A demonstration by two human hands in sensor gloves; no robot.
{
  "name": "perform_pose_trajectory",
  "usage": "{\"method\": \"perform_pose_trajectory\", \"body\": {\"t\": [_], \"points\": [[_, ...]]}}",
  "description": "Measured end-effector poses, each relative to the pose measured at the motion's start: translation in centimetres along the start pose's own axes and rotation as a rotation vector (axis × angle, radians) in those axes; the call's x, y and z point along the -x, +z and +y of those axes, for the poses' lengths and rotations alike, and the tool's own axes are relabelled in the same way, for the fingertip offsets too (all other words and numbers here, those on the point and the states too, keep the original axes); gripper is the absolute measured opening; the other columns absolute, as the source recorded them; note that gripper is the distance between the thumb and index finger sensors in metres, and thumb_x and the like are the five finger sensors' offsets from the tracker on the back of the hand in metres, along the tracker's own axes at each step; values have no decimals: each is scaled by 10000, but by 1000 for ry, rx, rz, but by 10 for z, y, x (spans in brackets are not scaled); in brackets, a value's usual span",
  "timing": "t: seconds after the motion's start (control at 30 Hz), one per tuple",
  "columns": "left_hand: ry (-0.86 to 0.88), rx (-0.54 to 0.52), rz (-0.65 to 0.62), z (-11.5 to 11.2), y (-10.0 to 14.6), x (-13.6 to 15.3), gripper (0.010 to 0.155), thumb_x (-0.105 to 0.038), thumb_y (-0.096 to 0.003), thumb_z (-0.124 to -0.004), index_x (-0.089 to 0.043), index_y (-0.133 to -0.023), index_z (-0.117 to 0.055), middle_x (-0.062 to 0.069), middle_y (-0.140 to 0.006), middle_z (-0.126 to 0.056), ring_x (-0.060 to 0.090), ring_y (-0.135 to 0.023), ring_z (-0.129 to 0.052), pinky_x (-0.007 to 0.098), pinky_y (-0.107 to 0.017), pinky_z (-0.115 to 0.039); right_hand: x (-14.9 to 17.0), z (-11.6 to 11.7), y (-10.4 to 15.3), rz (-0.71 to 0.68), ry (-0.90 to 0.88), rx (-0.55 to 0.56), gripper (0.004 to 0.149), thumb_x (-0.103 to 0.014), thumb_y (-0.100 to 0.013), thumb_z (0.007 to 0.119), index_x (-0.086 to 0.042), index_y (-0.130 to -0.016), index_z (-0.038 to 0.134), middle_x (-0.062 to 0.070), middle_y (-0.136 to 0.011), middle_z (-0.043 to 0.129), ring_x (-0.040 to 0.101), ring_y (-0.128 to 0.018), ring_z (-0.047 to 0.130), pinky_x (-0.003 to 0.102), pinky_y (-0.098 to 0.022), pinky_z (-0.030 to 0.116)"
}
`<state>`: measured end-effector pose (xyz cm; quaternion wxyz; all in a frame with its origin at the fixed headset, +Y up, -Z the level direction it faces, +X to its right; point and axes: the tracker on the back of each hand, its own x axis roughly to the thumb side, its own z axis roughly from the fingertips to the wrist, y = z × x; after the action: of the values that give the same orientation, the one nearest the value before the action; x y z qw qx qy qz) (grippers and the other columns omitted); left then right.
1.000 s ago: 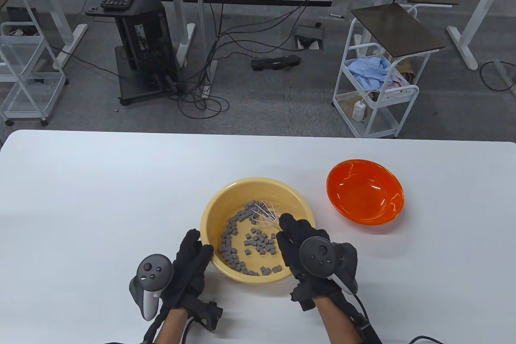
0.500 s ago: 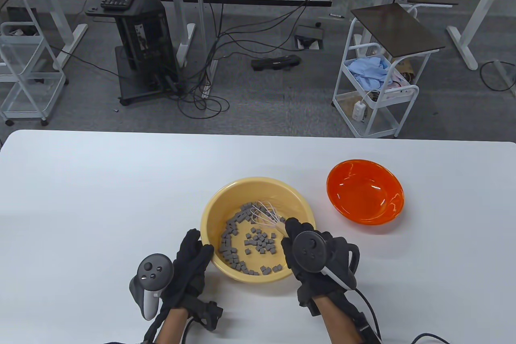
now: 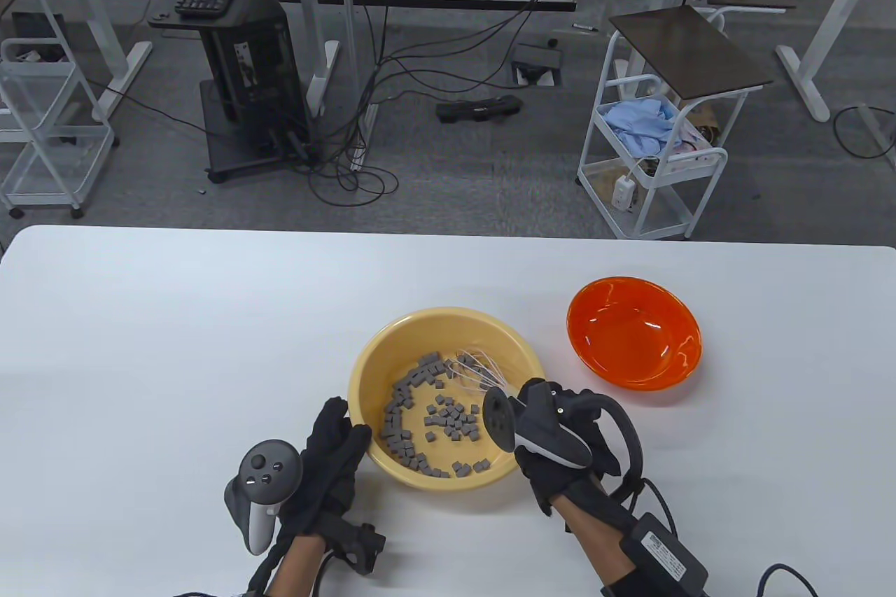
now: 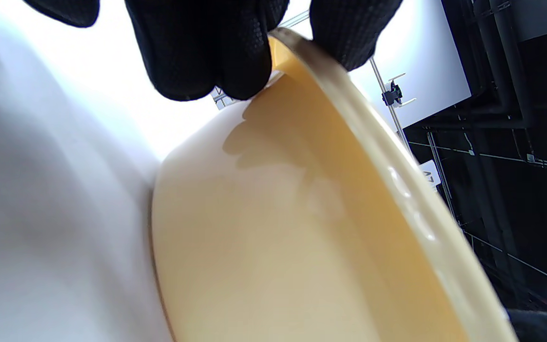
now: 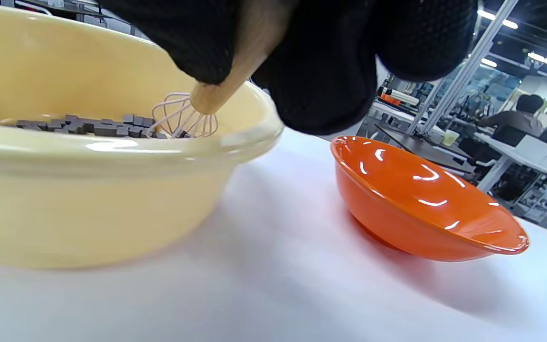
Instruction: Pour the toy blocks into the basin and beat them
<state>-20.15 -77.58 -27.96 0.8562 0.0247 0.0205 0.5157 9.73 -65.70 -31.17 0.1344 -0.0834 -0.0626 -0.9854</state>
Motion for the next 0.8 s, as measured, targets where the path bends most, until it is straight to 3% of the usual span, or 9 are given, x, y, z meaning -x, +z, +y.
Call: {"method": "perform_pose_trajectory", "body": {"t": [0.3,0.43,0.6,0.8], "points": [[5,4,2,0,0,0,668,-347,-681,-685,44,-1156,-426,209,-1047,-759,460,-961,-809,807,-686,-512,62,14,38,-37,-465,76,514,-291,-648,645,62,-1020,611,293,-817,794,292,-463,930,587,-533,741],[5,9,3,0,-1,0,667,-350,-683,-681,42,-1157,-426,205,-1050,-756,456,-966,-807,805,-689,-512,80,34,53,-54,-555,86,514,-297,-650,633,62,-1018,601,290,-821,793,298,-468,937,590,-532,744],[3,14,2,-1,-1,0,664,-355,-685,-673,37,-1159,-423,201,-1051,-757,453,-967,-808,803,-690,-512,93,72,62,-61,-670,18,518,-315,-656,609,52,-1020,577,287,-821,800,313,-471,952,592,-531,750],[2,15,3,-1,-1,-1,663,-357,-687,-669,35,-1161,-421,201,-1052,-755,451,-969,-807,802,-691,-512,94,78,60,-104,-691,-42,543,-362,-669,661,39,-1028,589,262,-780,838,294,-428,959,574,-520,762]]}}
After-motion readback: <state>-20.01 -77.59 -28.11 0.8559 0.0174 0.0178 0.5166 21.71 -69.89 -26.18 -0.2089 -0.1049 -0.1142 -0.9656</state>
